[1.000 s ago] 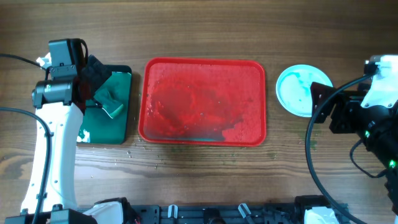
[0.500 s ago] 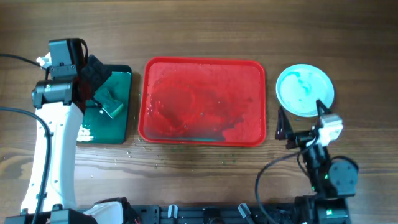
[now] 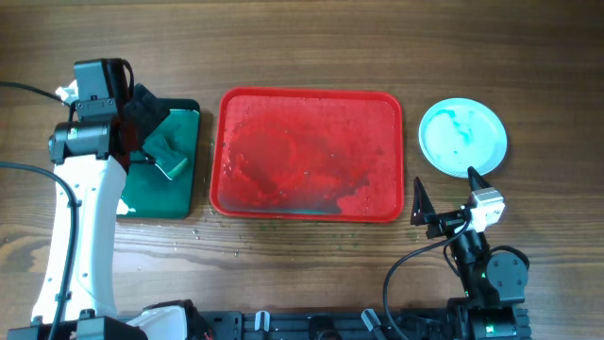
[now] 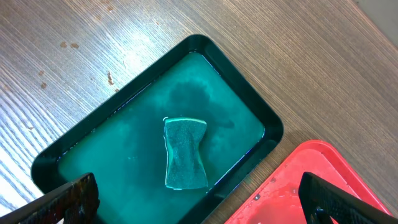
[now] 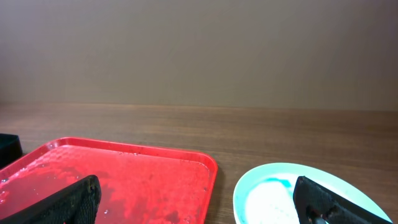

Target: Clean dirty plates on tray and stack at the side

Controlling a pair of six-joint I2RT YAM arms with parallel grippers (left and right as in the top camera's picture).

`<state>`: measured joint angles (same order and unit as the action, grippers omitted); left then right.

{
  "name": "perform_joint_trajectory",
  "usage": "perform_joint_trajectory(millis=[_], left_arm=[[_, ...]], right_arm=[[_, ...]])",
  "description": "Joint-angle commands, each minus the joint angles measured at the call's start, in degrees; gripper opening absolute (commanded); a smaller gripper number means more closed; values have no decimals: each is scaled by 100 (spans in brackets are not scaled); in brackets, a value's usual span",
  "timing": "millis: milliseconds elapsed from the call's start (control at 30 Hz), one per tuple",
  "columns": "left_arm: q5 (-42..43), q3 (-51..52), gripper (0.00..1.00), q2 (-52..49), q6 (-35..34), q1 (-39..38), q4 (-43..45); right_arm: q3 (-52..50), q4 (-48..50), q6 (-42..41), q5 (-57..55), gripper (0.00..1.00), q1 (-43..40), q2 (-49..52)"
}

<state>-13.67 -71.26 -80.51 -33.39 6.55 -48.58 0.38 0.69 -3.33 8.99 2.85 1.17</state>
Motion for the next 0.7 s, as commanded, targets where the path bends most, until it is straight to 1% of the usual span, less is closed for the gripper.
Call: perform_joint_trajectory(millis=[0, 200, 233, 300, 367, 400, 433, 500, 533, 600, 667], left_arm=[[-31, -33, 100, 11, -11, 33, 13], [-33, -33, 100, 11, -9, 35, 7], [-31, -33, 100, 15, -9, 35, -136], [-72, 2, 100, 332, 7, 28, -267], [24, 284, 100, 1102, 37, 26, -208], [140, 579, 100, 1604, 111, 28, 90], [428, 953, 100, 2109, 476, 28, 505], [1279, 1893, 100, 3189, 1521, 28, 1491], [1554, 2391, 100, 3755, 1825, 28, 1893], [1779, 3676, 100, 5143, 1947, 26, 2645], [1818, 4651, 100, 6085, 1950, -2, 3281]], right_arm=[[-9, 9, 17, 138, 100, 20, 24], [-9, 9, 17, 138, 100, 20, 24], [-9, 9, 17, 138, 100, 20, 24], [-9, 9, 17, 138, 100, 20, 24], [-9, 9, 17, 138, 100, 20, 24], [-9, 9, 17, 138, 100, 20, 24], [-9, 9, 17, 138, 100, 20, 24], [-9, 9, 20, 138, 100, 20, 24], [-7, 9, 17, 138, 100, 20, 24], [-9, 9, 17, 138, 100, 20, 24], [-9, 9, 15, 138, 100, 20, 24]])
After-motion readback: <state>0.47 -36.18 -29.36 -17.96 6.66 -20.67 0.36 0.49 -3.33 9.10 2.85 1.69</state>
